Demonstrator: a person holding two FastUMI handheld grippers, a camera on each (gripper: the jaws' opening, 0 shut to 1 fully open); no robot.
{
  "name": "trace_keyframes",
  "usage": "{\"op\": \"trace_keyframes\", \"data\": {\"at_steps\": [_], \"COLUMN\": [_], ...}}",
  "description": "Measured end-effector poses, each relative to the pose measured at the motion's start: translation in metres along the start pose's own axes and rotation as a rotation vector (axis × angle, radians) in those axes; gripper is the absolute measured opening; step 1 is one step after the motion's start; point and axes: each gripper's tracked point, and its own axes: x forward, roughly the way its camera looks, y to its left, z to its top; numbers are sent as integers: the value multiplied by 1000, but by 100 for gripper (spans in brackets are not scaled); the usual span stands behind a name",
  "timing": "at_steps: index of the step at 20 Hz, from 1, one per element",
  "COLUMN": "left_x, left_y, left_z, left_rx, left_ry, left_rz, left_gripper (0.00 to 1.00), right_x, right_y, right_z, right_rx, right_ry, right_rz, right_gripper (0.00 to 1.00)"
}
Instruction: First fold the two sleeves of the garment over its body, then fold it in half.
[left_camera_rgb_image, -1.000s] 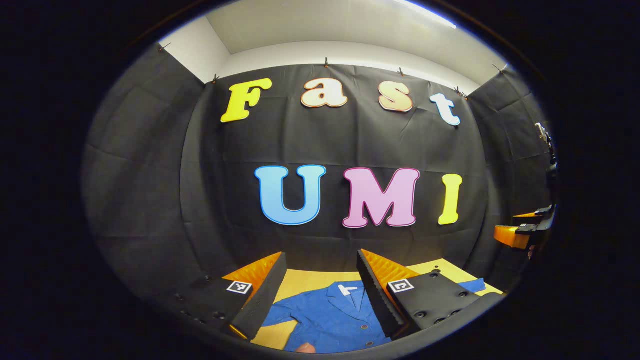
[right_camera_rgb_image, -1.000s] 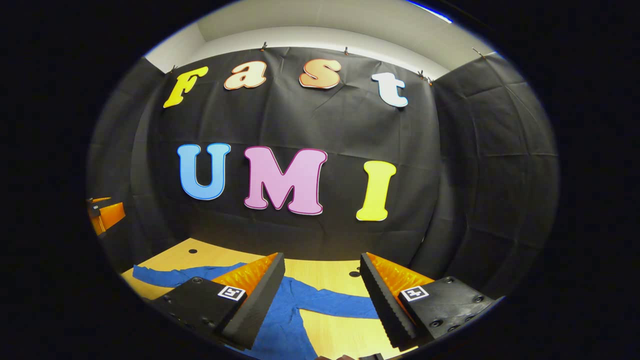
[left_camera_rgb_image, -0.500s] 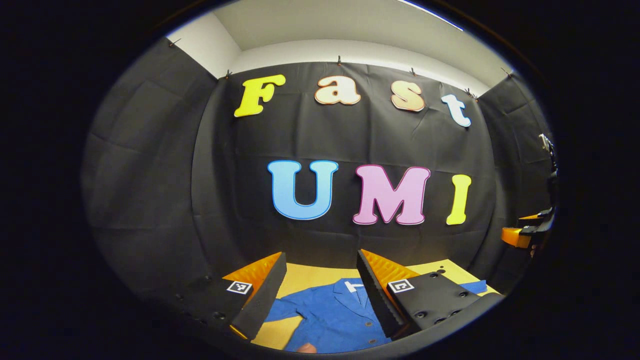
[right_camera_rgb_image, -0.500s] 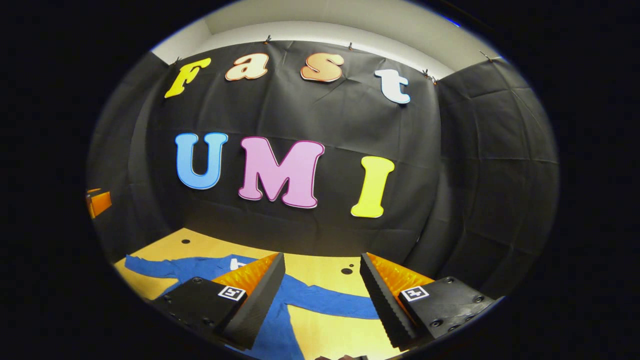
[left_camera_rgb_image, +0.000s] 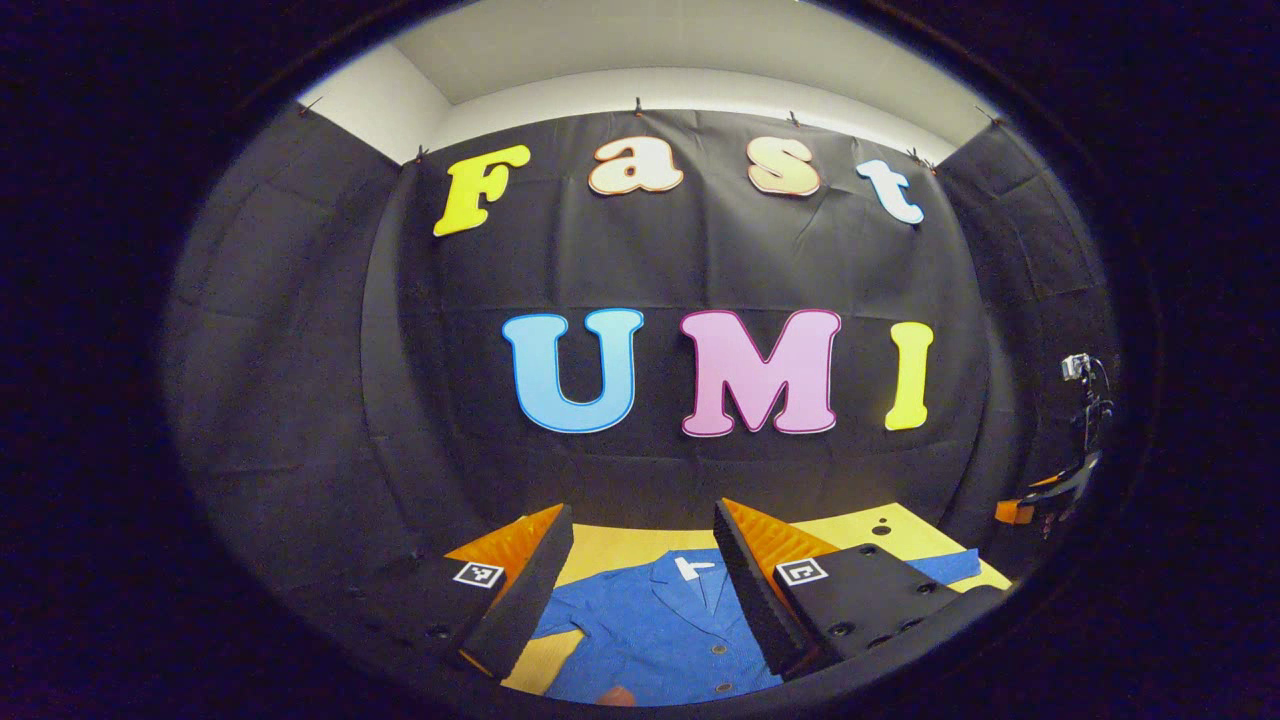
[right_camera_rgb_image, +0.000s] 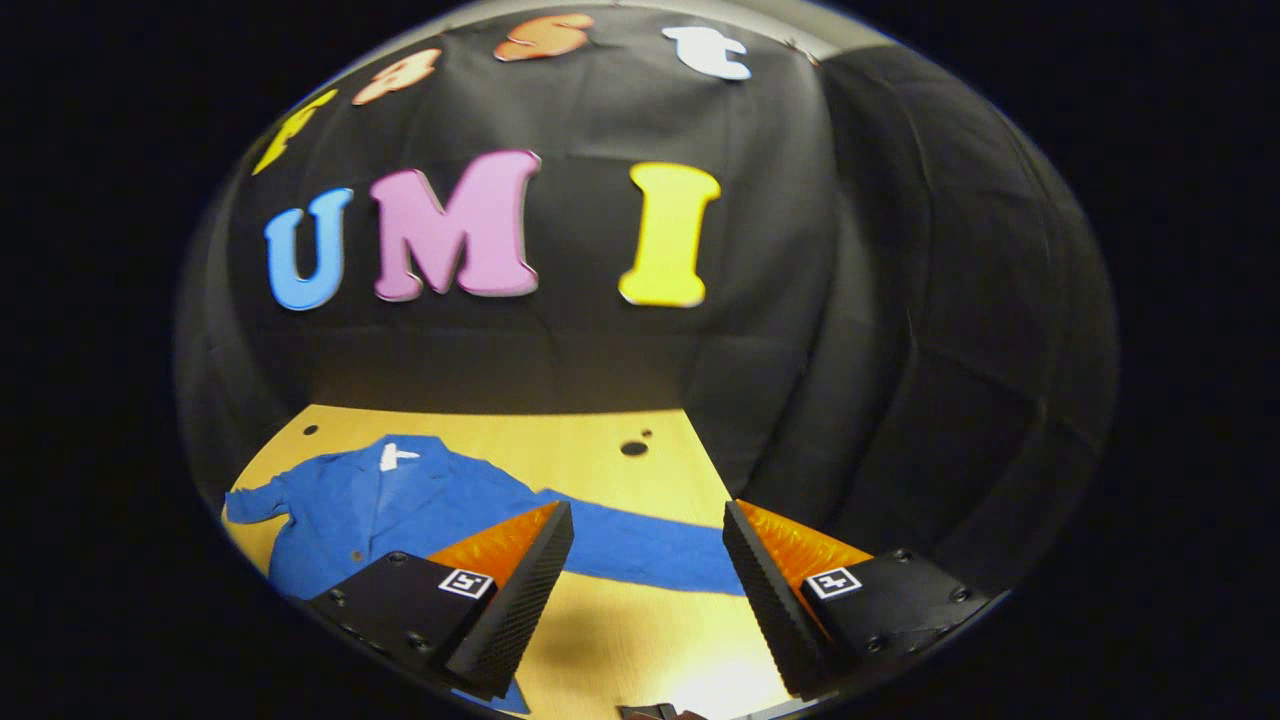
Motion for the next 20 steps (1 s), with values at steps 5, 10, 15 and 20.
{"op": "trace_keyframes", "data": {"at_steps": [5, 10, 15, 20], "left_x": [24, 41, 47, 48], "left_y": [-50, -82, -93, -95], "left_z": [-6, -25, -31, -24], "left_rx": [44, 14, 23, 75], "left_ry": [61, 146, 178, 155], "left_rz": [-32, -35, -35, -42], "left_gripper": [81, 81, 81, 81], "right_x": [77, 119, 150, 160], "right_y": [-60, -81, -94, -106], "right_z": [-76, -135, -170, -183], "right_rx": [80, 137, 187, 181], "right_ry": [209, 392, 496, 539], "right_rz": [-75, -77, -105, -150], "right_gripper": [98, 99, 99, 75]}}
